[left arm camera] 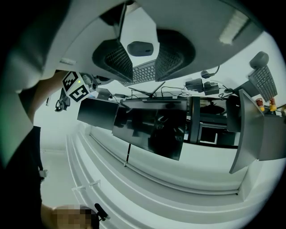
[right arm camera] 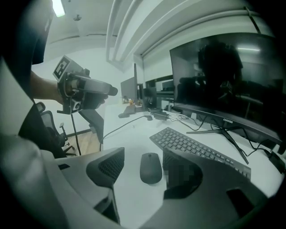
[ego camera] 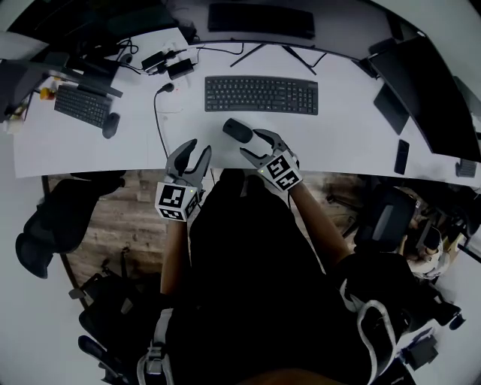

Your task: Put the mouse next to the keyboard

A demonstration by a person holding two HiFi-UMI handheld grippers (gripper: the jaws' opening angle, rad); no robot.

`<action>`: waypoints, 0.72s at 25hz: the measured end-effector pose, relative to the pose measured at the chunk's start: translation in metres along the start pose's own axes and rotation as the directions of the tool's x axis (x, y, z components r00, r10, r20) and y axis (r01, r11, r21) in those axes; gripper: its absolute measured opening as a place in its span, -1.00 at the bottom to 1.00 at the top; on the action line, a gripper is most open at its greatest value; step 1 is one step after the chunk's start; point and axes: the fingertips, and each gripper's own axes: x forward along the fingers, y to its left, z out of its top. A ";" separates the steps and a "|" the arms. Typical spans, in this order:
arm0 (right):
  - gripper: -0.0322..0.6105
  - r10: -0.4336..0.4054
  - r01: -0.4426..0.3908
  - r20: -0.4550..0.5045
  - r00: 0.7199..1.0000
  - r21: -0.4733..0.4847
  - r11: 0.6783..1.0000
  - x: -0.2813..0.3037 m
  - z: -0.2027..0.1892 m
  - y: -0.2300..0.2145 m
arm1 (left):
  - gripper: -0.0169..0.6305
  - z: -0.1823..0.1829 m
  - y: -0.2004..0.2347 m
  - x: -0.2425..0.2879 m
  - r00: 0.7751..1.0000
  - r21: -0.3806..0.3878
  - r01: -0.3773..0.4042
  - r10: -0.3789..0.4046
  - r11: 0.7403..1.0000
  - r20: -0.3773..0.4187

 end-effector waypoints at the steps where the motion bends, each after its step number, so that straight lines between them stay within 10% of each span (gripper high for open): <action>1: -0.05 0.002 -0.002 -0.008 1.000 0.003 1.000 0.005 -0.001 -0.001 | -0.47 0.000 0.001 0.003 1.000 0.001 0.007 -0.007 1.000 -0.006; 18: -0.04 -0.001 0.000 -0.265 0.964 -0.004 1.000 0.075 -0.046 -0.016 | -0.47 0.002 0.040 0.036 0.998 -0.021 0.047 -0.048 0.999 -0.049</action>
